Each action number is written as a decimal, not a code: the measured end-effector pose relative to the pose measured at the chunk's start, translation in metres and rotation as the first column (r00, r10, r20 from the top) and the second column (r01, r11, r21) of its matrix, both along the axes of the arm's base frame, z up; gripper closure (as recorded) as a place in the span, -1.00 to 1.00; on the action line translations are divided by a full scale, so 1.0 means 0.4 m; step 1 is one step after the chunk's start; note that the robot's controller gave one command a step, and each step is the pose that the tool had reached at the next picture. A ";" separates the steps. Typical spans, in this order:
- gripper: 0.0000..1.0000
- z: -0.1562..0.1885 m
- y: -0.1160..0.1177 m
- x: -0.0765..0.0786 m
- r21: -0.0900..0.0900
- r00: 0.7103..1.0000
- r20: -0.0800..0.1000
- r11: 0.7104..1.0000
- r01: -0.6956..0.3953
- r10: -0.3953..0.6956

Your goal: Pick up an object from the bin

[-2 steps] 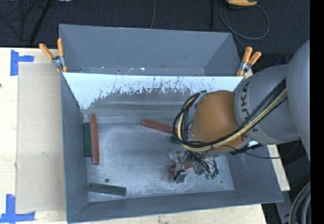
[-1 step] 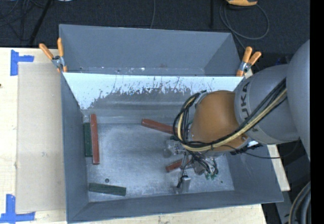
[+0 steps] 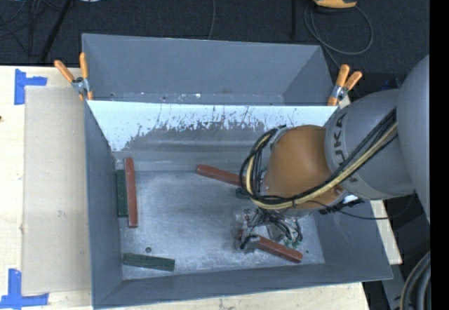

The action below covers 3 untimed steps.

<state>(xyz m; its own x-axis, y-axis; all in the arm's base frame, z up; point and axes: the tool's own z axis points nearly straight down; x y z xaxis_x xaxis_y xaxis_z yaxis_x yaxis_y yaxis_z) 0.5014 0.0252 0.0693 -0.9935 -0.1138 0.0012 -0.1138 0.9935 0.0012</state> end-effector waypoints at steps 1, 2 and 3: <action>-1.00 0.000 0.000 0.000 0.000 1.000 0.000 1.000 0.000 0.000; -1.00 0.002 -0.113 0.147 -0.003 0.994 0.005 0.994 -0.110 0.110; -1.00 0.001 -0.174 -0.029 -0.001 0.987 0.002 0.987 -0.162 0.162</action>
Offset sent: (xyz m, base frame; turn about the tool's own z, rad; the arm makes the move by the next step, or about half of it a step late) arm 0.0000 0.0000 0.0000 0.0000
